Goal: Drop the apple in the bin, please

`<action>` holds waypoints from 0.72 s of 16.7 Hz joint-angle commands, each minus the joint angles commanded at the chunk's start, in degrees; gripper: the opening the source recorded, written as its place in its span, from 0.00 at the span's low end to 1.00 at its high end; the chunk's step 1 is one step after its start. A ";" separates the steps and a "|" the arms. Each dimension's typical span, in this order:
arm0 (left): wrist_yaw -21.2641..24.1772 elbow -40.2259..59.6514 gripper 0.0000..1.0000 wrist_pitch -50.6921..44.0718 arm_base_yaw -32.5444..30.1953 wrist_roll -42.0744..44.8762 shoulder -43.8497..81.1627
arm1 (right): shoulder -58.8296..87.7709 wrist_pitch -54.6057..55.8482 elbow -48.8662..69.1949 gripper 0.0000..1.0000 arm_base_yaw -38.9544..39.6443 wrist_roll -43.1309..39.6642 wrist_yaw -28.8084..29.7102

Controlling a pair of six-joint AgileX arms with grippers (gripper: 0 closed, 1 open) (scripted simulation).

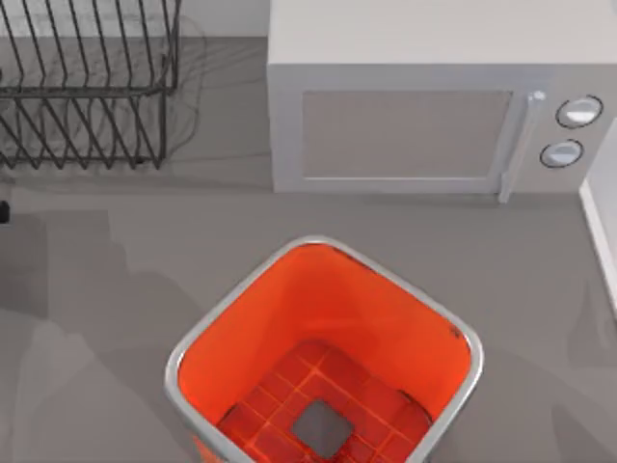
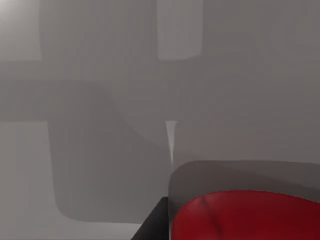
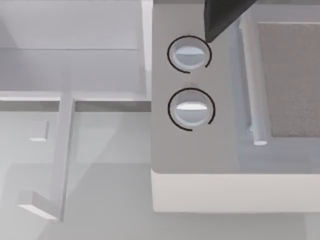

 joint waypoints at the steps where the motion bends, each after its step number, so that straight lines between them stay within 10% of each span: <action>1: 0.00 0.00 0.00 0.00 0.00 0.00 0.00 | 0.00 0.00 0.00 1.00 0.00 0.00 0.00; 12: -0.82 8.65 0.00 -10.10 0.06 0.53 -2.30 | 0.00 0.00 0.00 1.00 0.00 0.00 0.00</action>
